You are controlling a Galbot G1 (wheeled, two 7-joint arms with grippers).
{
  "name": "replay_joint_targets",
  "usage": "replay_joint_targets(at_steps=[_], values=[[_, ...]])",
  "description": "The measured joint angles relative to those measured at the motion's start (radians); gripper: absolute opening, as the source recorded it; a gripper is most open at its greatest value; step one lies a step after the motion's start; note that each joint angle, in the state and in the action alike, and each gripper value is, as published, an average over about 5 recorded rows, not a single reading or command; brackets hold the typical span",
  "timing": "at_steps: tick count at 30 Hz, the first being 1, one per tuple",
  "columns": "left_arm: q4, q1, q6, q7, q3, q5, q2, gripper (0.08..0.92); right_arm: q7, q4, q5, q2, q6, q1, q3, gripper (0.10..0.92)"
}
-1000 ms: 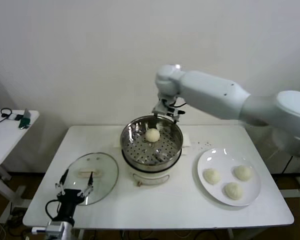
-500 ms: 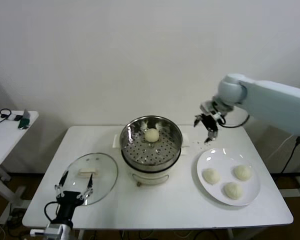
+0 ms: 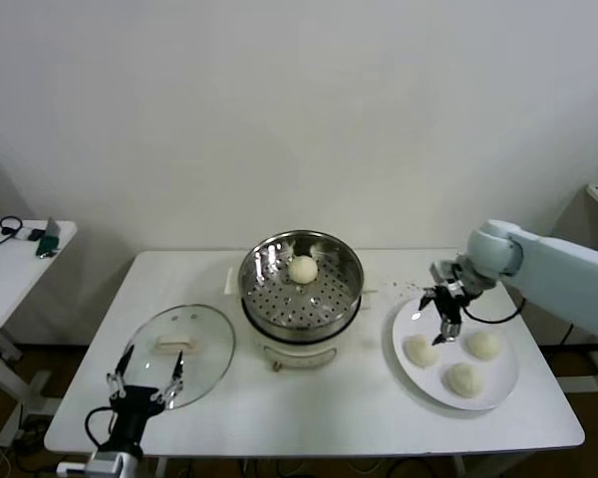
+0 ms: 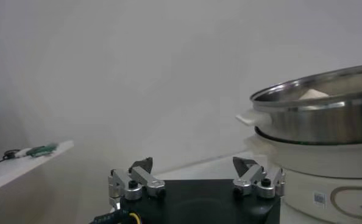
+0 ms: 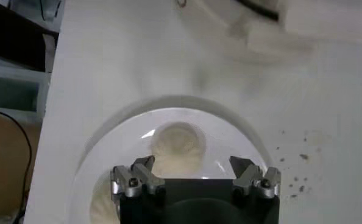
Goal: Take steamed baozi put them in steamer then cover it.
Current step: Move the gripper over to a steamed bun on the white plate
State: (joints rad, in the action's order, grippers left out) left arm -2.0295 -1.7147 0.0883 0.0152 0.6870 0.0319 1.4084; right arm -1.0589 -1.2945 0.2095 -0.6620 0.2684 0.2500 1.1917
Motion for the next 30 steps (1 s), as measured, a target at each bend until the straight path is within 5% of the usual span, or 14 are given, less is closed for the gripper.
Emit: replay_joint_targets(at_steps=[23,30], values=[[0.018,-0.010,0.014,0.002,0.001,0.003,0.003,0.823,0.023,0.113,-0.053,-0.075,0.010,-0.148,-0.094,0.821],[0.017,-0.010,0.014,0.002,0.001,0.003,0.003,0.823,0.015,0.127,-0.054,-0.078,0.002,-0.151,-0.101,0.723]])
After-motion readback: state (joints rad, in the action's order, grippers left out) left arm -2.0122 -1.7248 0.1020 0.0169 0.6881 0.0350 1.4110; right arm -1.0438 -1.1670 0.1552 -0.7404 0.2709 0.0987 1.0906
